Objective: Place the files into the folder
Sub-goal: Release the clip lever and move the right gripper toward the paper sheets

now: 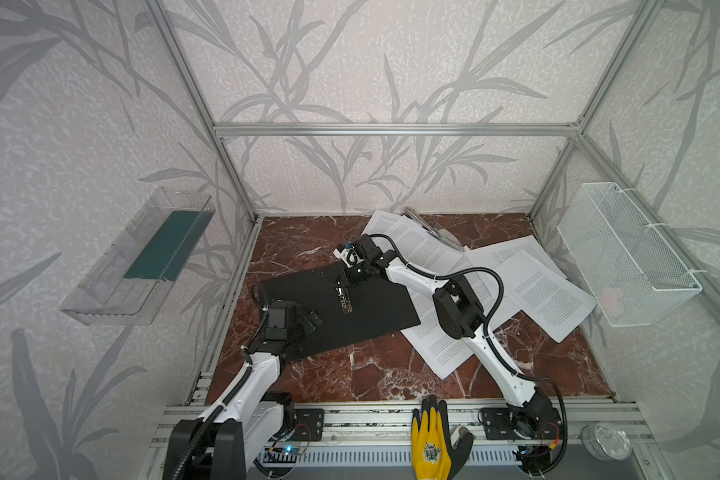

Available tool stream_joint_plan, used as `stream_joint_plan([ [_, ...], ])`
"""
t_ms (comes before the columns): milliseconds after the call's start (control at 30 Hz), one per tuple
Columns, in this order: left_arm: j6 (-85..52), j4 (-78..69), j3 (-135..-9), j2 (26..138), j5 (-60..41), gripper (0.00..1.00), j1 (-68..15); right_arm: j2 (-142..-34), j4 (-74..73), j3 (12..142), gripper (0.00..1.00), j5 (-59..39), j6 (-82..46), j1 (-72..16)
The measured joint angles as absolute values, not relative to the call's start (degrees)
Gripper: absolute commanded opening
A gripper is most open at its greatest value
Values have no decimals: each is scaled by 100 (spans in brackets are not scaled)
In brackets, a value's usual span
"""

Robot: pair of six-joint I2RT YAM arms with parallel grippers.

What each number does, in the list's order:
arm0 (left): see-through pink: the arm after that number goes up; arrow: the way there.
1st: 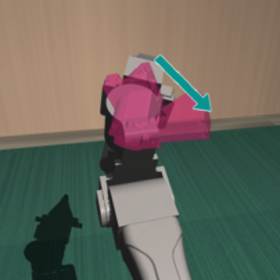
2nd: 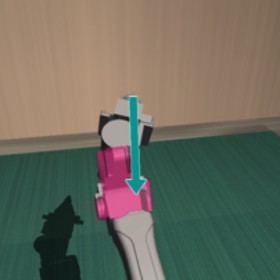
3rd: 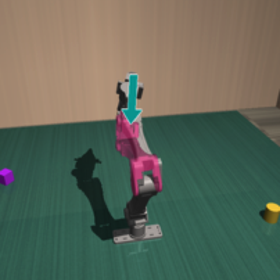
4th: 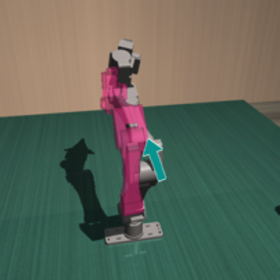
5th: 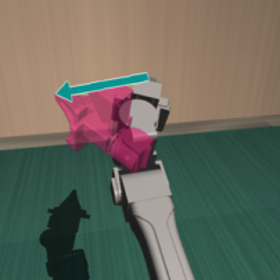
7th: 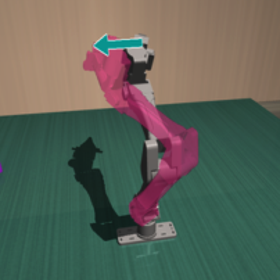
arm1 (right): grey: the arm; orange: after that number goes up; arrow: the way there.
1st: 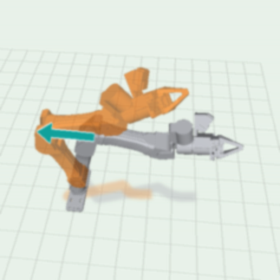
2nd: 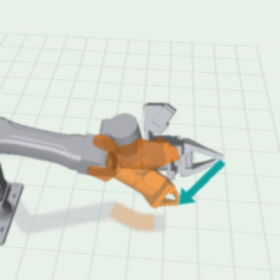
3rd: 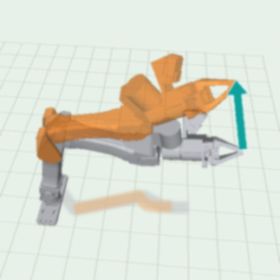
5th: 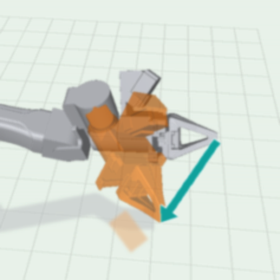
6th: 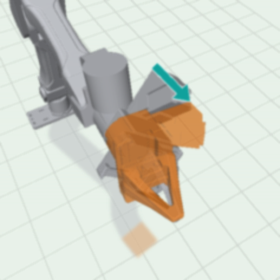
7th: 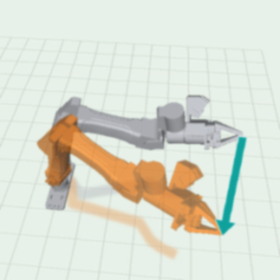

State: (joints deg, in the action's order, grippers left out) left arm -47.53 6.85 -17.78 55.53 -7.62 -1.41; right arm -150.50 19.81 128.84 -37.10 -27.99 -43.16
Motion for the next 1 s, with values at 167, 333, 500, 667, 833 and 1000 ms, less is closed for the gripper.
stream_joint_plan([
  [167,-4753,703,-1778,5474,-836,99,-141,-14501,2091,12477,58,-3771,-2687,-4296],
  [333,-4755,707,-1778,5264,-1107,99,-143,-12827,2095,10938,86,-3256,-2504,-4152],
  [500,-4775,694,-1778,5190,-1424,99,-200,-11454,1922,9268,95,-2438,-2375,-3505],
  [667,-4805,681,-1855,5330,-1691,99,-401,-11192,1780,7843,98,-1673,-2233,-2952],
  [833,-4807,519,-1953,5680,-1839,99,-602,-11185,1730,7231,98,-1496,-2112,-3024],
  [1000,-4810,497,-1953,5892,-1780,99,-644,-11192,1352,7089,97,-1511,-2104,-3168],
])
